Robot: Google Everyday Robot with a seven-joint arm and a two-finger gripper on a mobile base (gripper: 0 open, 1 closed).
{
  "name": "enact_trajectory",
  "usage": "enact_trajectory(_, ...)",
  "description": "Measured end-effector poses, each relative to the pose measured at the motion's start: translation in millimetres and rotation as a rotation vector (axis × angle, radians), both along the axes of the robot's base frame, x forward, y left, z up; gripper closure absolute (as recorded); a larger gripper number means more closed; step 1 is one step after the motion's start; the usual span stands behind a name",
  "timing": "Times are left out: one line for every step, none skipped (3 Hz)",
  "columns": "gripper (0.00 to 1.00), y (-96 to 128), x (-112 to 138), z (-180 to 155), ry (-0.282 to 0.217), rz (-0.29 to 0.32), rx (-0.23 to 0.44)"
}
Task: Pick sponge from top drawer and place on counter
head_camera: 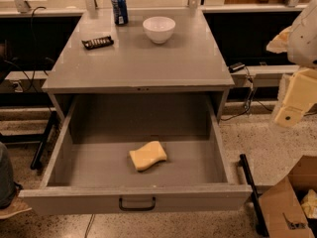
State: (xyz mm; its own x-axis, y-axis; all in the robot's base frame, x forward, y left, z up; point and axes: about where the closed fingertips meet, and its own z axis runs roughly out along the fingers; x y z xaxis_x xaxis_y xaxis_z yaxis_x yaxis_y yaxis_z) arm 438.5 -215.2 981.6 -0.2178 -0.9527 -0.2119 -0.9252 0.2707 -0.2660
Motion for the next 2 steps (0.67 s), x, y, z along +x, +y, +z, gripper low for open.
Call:
enact_trajectory(0.0,0,0,0,0.0,0.0,0.0)
enact_trajectory(0.0,28,8,-24,0.016,0.045,0.053)
